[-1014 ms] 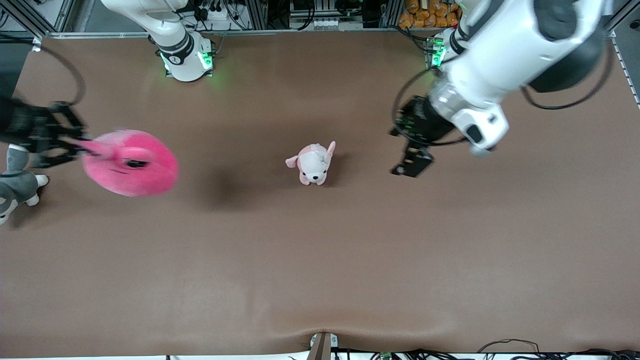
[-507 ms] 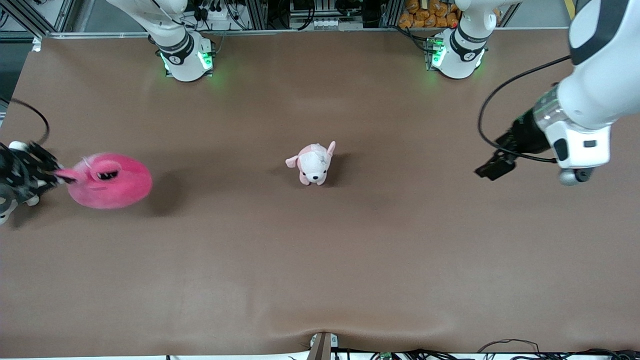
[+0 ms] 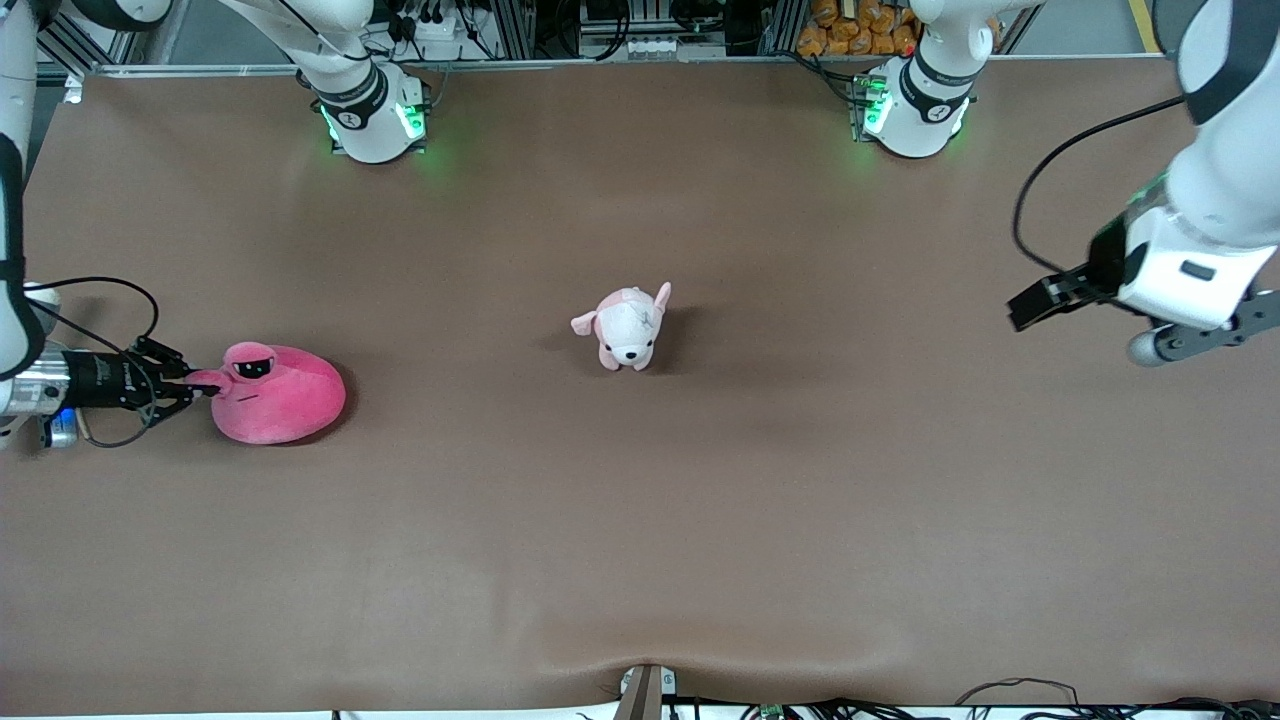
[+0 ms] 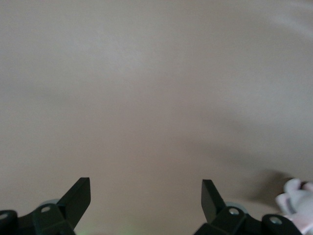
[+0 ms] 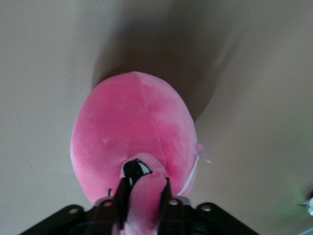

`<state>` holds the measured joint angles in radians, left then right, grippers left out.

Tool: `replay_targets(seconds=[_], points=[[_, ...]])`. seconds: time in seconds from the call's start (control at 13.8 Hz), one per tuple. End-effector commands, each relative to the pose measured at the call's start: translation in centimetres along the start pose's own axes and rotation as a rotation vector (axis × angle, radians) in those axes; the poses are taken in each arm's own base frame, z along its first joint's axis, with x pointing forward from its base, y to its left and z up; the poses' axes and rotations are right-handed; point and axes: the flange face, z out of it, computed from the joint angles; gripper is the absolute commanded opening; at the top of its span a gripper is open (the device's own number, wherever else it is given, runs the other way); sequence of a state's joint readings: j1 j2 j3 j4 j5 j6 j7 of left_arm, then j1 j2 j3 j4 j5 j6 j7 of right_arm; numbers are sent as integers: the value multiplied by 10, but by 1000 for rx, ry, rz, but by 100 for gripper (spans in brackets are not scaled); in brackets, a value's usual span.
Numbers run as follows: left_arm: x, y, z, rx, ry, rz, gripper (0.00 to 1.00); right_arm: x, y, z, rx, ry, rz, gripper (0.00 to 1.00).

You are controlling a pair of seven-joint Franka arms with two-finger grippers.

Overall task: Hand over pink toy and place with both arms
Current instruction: 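Lower the pink plush beside the grey toy and open the right gripper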

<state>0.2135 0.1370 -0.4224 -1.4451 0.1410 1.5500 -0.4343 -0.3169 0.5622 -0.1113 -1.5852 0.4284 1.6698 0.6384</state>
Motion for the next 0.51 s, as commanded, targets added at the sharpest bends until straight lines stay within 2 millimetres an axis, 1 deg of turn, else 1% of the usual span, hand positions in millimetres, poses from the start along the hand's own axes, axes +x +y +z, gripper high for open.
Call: replay_targets(seconds=[0.0,0.07,0.14,0.22,0.29,0.36,0.43], points=[[-25,-27,-24,54,18,130,100,-24,-13,-29,35,13,-63,100],[-35,-33,-26,56,15,184,100,-42,-21,-48,19,0,-93,100],[-46,-38,-29,48,13,200,100,-64,-28,-78,3,-1,-136,100],[-55,-51,-29,22,0,175,100,-85,-32,-100,-15,-13,-174,100],[-64,-57,-28,-32,-19,159,100,-108,-37,-123,-20,-17,-220,100],[-72,-64,-28,-63,-31,145,100,-140,-46,-150,-11,11,-279,100],[-84,-57,-29,-63,-30,156,100,-187,-59,-173,-3,70,-354,100]])
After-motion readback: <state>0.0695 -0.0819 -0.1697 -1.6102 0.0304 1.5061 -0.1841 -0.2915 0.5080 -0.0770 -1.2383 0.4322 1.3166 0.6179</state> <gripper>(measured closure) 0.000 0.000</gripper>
